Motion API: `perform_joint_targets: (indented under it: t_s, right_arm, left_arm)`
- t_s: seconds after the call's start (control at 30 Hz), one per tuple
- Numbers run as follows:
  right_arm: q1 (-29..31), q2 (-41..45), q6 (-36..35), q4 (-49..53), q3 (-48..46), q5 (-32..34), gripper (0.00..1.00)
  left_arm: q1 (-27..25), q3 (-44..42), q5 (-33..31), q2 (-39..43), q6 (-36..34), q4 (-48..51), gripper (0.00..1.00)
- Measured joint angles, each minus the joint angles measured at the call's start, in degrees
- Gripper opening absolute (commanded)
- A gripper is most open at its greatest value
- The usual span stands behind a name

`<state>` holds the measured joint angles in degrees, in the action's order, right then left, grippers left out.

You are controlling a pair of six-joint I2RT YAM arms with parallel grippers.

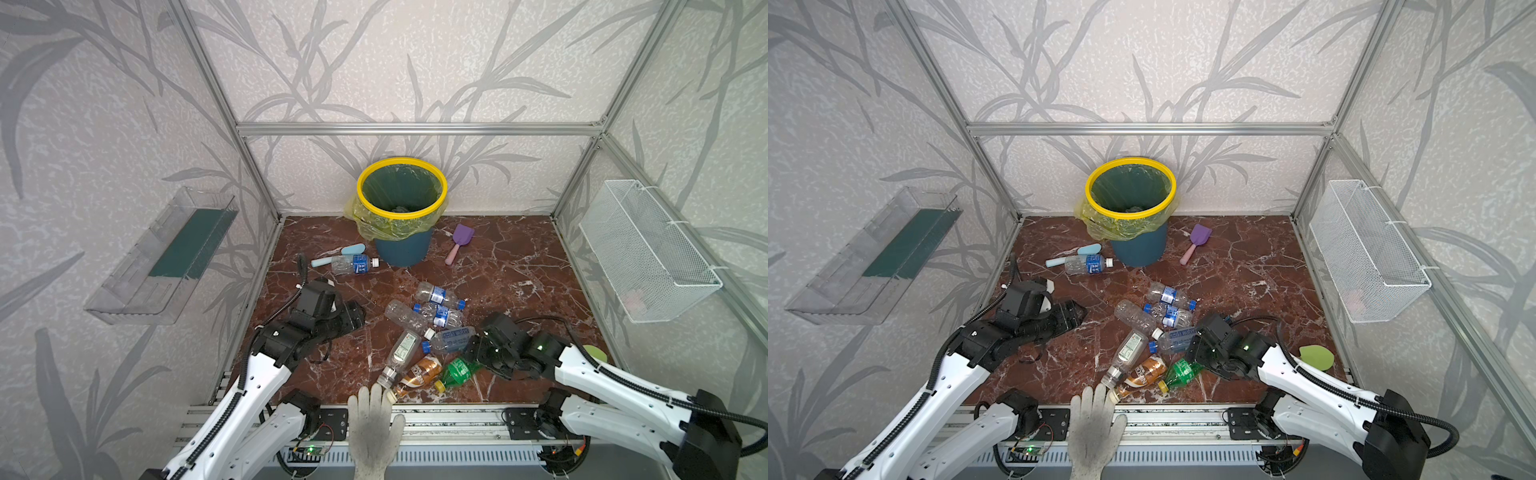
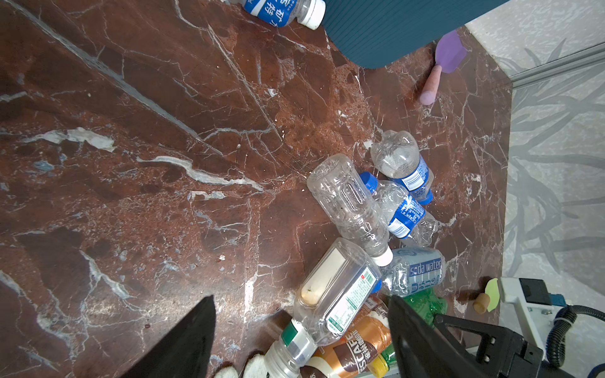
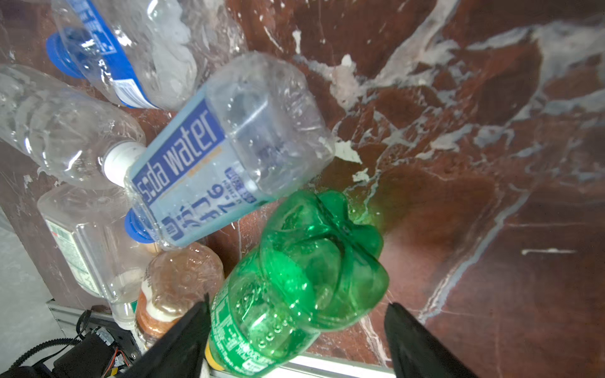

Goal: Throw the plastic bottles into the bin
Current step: 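Lower the right gripper onto the green bottle and grasp it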

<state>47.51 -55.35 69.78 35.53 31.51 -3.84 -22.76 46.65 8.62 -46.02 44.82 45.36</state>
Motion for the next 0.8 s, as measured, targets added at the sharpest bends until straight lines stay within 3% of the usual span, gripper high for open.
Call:
perform_joint_targets:
  t_s: [0.47, 0.8]
  right_arm:
    - [4.02, -6.01, 7.93, -9.42, -2.93, 1.31, 0.81]
    - [4.09, -4.15, 10.19, -11.21, -5.64, 3.04, 0.65]
  left_arm:
    - [0.0, 0.0, 0.0, -0.02, -0.02, -0.07, 0.82]
    - [0.0, -0.15, -0.04, -0.02, -0.02, -0.11, 0.82]
